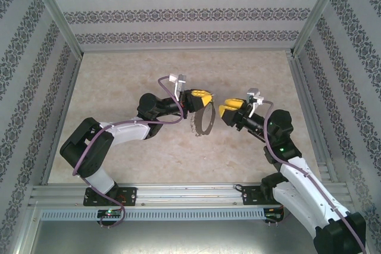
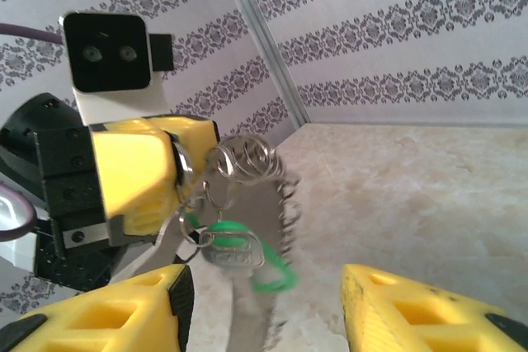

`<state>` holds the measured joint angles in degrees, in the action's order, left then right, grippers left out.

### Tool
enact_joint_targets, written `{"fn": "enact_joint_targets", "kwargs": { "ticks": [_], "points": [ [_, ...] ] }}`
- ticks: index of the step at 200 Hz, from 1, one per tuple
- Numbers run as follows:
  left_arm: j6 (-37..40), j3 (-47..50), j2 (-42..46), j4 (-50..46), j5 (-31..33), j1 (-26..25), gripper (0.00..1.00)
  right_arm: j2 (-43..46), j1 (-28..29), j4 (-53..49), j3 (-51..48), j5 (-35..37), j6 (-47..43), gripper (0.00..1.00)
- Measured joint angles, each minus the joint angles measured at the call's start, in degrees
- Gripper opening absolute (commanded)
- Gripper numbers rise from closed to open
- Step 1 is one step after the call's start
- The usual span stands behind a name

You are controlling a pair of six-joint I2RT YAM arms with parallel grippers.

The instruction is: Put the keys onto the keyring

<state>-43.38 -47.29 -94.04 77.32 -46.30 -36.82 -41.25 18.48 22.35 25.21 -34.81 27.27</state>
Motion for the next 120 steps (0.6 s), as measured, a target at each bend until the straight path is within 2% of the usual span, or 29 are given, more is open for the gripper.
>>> {"fn": "enact_joint_targets", "kwargs": {
  "ticks": [120],
  "points": [
    [0.0, -2.0, 0.0, -1.6, -2.1, 0.0, 0.00, -3.8, 0.2, 3.2, -1.4, -2.1, -0.2, 0.52]
  ]
}}
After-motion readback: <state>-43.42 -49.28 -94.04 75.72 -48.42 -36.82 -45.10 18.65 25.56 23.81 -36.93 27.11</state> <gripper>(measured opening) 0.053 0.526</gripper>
